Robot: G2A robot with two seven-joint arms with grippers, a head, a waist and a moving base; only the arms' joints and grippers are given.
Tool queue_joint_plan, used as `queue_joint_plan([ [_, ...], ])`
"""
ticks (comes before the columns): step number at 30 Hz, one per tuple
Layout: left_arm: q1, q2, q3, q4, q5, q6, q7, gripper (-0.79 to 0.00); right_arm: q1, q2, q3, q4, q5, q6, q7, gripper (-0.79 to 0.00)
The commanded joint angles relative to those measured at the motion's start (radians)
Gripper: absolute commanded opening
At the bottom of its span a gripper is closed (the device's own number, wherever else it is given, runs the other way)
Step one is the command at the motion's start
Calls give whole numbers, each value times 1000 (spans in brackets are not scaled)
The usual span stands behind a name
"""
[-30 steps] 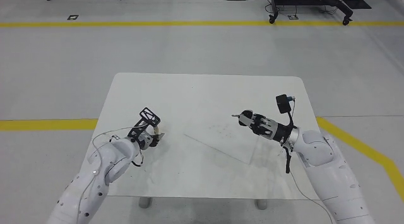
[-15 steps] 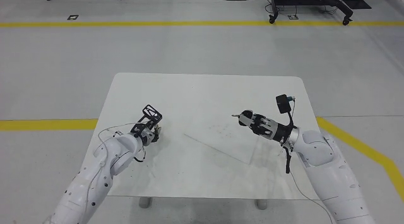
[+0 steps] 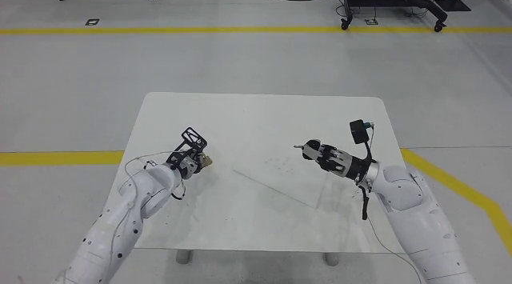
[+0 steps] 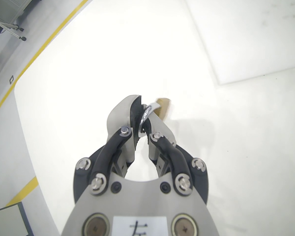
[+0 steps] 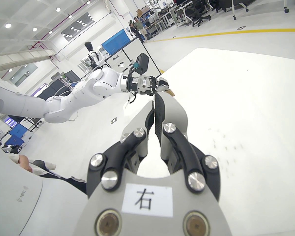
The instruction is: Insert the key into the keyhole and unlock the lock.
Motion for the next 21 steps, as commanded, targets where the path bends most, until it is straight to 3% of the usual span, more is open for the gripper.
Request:
queue_joint_plan([
  [1,-5,-3,-3,8,-34,-14,16,-785,0,0,0,0,0,0,0,-785],
  [10,-32,-9,-40,27,-158,-60,83,-785,0,0,0,0,0,0,0,-785],
  [16,-57,-23,-28,24,-128,51,138,-785,0,0,0,0,0,0,0,-785],
  [21,-57,-23,-28,24,-128,51,138,-785,0,0,0,0,0,0,0,-785],
])
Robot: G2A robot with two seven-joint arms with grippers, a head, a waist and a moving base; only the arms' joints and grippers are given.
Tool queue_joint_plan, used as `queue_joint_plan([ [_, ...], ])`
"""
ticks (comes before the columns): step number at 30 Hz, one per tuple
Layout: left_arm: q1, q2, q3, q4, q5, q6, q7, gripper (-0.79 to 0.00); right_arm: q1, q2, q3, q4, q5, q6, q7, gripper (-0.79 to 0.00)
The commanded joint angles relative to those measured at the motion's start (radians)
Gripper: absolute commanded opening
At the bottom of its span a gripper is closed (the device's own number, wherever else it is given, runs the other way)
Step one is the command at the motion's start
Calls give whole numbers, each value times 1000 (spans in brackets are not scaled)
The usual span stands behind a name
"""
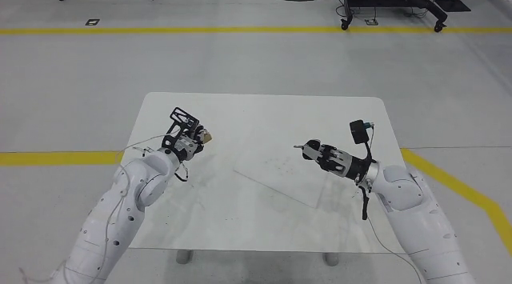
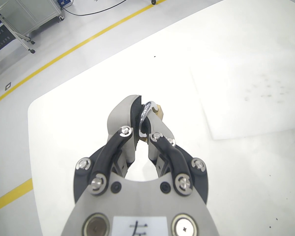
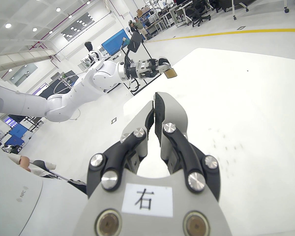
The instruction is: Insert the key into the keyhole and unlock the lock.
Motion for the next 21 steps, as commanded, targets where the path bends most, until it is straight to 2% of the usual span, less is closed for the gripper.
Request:
queue_joint_plan([
  [1,0,0,0,0,-1,-1,0,-785,0,0,0,0,0,0,0,-785],
  [18,2,-1,1,0,-9,-5,2,-785,0,0,0,0,0,0,0,-785],
  [21,-14,-9,-10,30,-170,-50,0,-785,-7,-1,-7,-16,4,1,-21,-785],
])
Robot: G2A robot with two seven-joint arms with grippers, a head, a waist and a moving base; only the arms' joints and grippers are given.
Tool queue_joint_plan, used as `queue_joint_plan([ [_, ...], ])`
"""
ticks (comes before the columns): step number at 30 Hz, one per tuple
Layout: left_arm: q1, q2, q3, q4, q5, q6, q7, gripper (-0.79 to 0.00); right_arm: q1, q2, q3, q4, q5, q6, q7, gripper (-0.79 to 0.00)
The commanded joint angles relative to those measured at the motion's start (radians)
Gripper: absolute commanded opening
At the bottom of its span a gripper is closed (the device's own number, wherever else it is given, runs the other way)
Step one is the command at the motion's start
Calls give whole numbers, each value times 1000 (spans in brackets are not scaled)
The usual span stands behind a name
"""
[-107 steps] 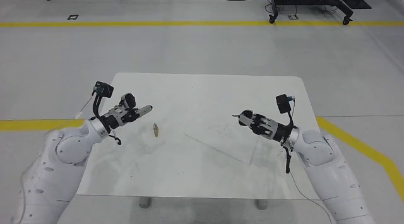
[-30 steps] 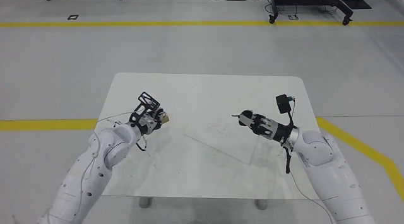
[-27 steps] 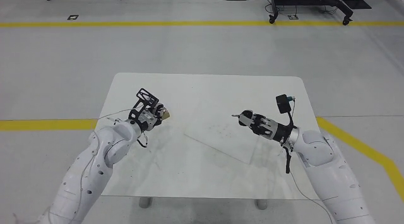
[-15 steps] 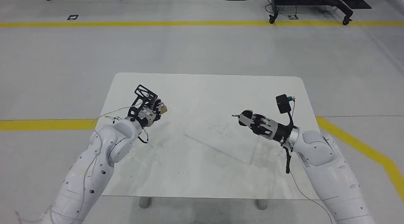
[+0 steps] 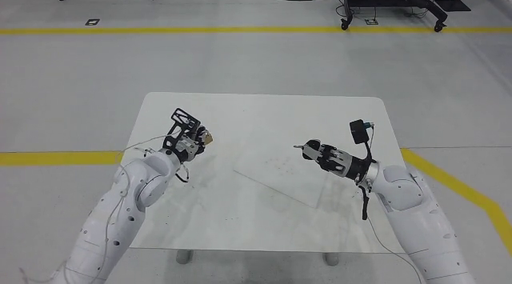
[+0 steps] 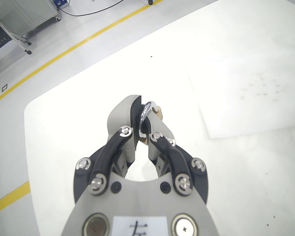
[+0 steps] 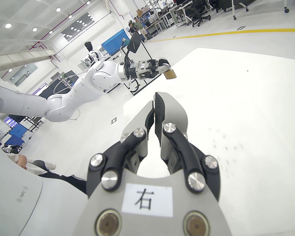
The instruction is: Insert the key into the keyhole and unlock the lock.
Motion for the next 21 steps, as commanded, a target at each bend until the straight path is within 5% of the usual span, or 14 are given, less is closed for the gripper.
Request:
queue_joint_plan([
  [1,-22,-8,-1,30,-186,-47,-21,-785,-8,0,-5,-13,-2,0,-22,-785],
  [7,-136,-35,31,156,-641,-156,-240,-785,-29,0,-3,-26,-7,0,-104,-785],
  [12,-267,-84,115,321,-1144,-79,-474,-785,-32,-2,1,13,98,-46,-182,-785],
  [15,-360,-118,196,407,-1202,-74,-524,-785,-27,-3,-6,39,164,-82,-198,-785],
  [21,-360,-118,196,407,-1202,-74,-524,-785,-27,-3,-6,39,164,-82,-198,-785],
])
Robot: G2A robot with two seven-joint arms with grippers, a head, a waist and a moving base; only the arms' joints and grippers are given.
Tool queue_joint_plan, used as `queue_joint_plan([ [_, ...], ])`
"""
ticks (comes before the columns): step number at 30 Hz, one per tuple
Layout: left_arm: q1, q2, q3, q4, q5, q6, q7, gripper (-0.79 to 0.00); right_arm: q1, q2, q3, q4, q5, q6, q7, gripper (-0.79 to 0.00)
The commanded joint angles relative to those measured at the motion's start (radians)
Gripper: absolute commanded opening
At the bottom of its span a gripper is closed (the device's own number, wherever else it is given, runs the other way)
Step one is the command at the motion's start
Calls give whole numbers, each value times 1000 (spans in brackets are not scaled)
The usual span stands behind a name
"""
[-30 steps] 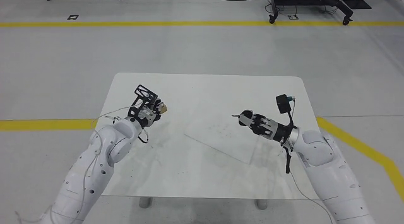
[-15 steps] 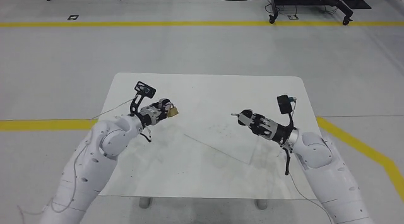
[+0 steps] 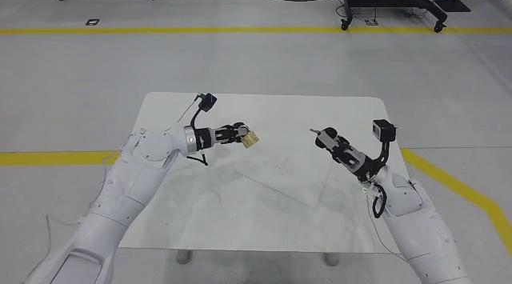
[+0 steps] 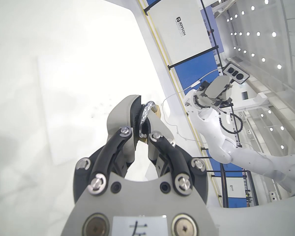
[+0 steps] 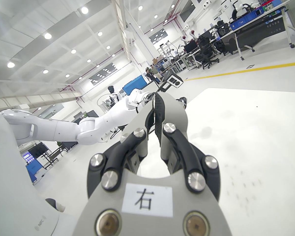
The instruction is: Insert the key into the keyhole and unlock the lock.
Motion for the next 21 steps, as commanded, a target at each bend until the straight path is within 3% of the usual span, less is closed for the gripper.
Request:
queue_joint_plan([
  [1,0,0,0,0,-2,0,0,-785,0,0,0,0,0,0,0,-785],
  [13,10,-3,1,-6,-22,27,21,-785,0,0,0,0,0,0,0,-785],
  [16,-5,-22,7,16,-213,186,-30,-785,3,-4,-26,-35,-22,48,-9,-785],
  [18,-57,-36,38,67,-271,356,-109,-785,7,-7,-39,-49,-44,76,-26,-785],
  [21,-129,-64,85,131,-342,541,-169,-785,9,-11,-48,-59,-81,118,-67,-785],
])
